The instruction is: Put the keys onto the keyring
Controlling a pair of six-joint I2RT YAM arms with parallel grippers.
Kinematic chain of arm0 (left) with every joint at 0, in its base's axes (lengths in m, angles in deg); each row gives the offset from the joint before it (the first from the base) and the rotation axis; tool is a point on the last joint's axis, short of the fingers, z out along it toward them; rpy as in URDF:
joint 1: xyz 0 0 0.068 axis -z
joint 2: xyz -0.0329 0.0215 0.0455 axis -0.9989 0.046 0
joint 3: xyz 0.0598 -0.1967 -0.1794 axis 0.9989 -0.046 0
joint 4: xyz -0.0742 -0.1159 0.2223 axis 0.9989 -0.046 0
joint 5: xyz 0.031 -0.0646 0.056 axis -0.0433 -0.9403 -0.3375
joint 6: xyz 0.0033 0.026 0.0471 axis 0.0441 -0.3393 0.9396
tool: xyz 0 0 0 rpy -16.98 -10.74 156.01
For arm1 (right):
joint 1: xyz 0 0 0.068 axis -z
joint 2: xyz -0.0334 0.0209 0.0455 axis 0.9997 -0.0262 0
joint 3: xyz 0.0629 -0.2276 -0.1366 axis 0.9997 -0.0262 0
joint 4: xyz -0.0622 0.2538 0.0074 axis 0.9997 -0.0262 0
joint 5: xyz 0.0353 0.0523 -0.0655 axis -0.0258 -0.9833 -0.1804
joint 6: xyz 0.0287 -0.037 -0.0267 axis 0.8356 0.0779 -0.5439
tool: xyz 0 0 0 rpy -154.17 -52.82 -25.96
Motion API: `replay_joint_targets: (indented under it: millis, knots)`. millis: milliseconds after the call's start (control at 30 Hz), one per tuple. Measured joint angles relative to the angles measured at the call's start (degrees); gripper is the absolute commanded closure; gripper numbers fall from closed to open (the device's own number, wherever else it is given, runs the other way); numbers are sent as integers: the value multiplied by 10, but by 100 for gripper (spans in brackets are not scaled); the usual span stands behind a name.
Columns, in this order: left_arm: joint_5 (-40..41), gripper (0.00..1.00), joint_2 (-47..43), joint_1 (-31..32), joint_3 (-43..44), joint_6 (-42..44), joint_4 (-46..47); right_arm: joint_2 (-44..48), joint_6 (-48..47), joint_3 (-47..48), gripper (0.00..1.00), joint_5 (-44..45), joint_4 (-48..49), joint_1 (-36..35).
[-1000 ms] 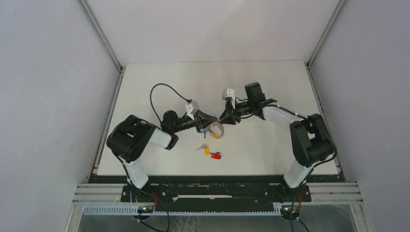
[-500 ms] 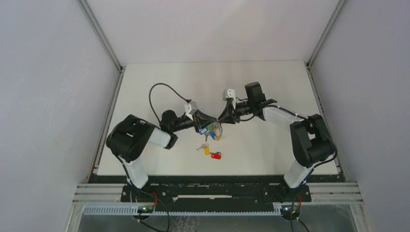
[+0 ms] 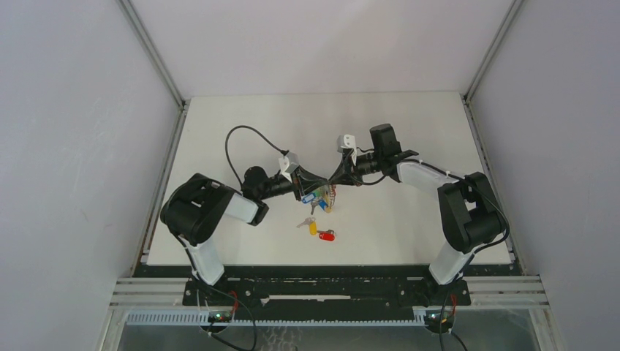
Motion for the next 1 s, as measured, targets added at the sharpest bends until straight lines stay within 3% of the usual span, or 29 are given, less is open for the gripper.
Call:
replay_joint_targets:
  millis: [233,400,800,1000]
  knots:
    - [0,77,0,-6,0,0,6,0,-12,0,100,24,-21,-2]
    - [-2,69,0,-31,0,2,16,1,-44,34,100,94,-118,-16]
    - [-42,64,1,-39,0,16,21,-26,-121,227,100,297,-355,-99]
    - [-46,69,12,-39,0,30,22,-52,-139,274,100,355,-426,-127]
